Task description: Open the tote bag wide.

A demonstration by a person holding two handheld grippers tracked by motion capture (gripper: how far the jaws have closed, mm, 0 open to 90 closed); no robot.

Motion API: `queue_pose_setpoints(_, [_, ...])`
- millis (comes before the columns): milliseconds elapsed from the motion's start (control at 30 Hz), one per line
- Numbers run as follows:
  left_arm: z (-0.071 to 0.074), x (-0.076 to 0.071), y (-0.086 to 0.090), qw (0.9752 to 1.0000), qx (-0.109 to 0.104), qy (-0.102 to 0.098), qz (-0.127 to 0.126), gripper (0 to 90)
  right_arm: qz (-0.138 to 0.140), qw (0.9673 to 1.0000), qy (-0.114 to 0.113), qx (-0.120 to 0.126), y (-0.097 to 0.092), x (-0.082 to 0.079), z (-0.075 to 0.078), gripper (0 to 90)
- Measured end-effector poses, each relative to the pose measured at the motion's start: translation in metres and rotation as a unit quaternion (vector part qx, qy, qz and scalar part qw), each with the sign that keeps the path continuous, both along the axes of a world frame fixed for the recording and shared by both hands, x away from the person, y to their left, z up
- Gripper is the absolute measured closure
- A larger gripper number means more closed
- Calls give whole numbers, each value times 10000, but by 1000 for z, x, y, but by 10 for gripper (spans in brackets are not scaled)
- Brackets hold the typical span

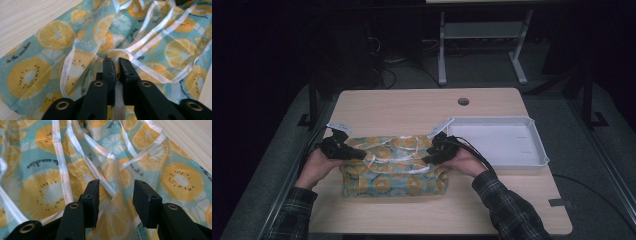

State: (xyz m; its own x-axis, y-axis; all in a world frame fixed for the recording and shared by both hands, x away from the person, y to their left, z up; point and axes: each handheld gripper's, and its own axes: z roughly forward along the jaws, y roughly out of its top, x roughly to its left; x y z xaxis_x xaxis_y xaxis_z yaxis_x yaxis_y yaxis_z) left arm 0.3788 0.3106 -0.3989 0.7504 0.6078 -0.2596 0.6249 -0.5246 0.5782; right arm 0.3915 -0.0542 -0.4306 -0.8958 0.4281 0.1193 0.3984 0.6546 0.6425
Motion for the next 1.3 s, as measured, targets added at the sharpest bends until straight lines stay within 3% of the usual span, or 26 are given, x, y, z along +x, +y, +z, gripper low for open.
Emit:
queue_pose_setpoints(133, [2, 0, 2, 9999, -113, -14, 4, 868, 11, 9999, 57, -118, 0, 0, -3, 606])
queue_pose_setpoints(267, [3, 0, 5, 9998, -202, -20, 9, 874, 147, 9994, 121, -280, 1, 1, -7, 809])
queue_pose_setpoints(367, [4, -1, 7, 9997, -248, -29, 20, 876, 200, 9991, 133, -336, 1, 0, -7, 885])
queue_pose_setpoints(700, [14, -5, 13, 9984, -531, -158, 135, 877, 110, 9999, -119, 55, -13, -2, 14, 894])
queue_pose_setpoints(767, [17, -6, 14, 9981, -566, -197, 148, 877, 19, 9999, -46, 157, -14, -5, 18, 894])
queue_pose_setpoints(900, [23, -11, 12, 9975, -629, -285, 154, 877, 71, 9996, -223, 184, -17, -7, 23, 894])
queue_pose_setpoints(1300, [39, -27, 19, 9945, -874, -561, 165, 872, 53, 9987, -309, 410, -23, -20, 40, 893])
